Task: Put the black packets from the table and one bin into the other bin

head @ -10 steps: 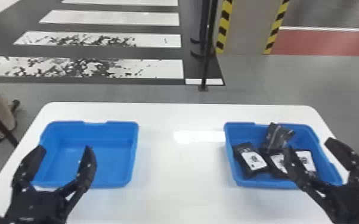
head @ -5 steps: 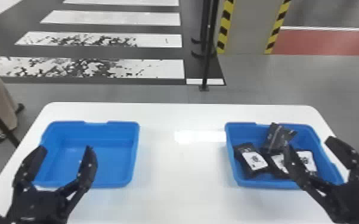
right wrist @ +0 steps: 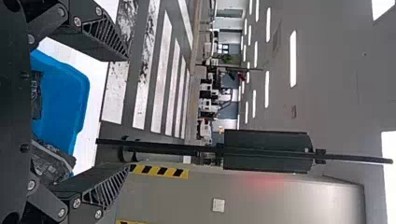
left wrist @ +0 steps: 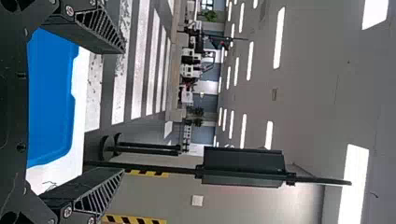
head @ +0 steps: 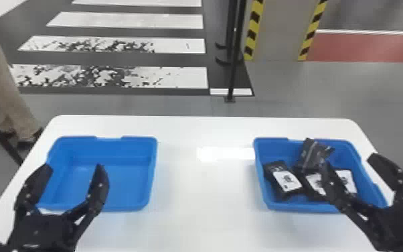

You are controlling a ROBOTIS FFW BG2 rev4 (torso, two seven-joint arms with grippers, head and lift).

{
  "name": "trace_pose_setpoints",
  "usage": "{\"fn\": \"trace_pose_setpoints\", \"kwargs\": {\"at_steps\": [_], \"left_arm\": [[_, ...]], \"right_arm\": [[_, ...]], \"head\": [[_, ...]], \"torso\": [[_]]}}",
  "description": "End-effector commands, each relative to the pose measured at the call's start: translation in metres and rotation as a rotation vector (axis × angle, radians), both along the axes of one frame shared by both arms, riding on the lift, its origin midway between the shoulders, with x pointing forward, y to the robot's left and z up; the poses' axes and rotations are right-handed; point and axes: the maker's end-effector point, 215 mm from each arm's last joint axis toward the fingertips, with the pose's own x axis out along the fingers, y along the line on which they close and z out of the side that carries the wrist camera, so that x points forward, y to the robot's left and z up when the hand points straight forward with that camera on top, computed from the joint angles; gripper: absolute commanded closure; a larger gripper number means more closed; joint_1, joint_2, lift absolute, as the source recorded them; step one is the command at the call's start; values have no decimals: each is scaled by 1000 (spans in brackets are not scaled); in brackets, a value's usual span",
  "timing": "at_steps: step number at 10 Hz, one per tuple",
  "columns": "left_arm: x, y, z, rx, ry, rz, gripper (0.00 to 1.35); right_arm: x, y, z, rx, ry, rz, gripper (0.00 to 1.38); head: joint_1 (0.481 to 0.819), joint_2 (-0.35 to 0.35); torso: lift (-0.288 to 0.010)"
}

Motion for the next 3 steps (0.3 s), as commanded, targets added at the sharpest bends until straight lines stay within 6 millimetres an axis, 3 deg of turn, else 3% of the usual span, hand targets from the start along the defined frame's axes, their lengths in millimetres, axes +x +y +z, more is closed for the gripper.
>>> {"fn": "trace_pose_setpoints", "kwargs": {"at_steps": [1, 3], "left_arm": [[0, 0, 0, -2, 0, 0, 134], [-1, 0, 0, -2, 0, 0, 134]], "right_arm": [[0, 0, 1, 1, -8, 0, 225], [1, 0, 3, -15, -11, -2, 225]], "head": [[695, -28], [695, -29]], "torso": [[-110], [-110]]}}
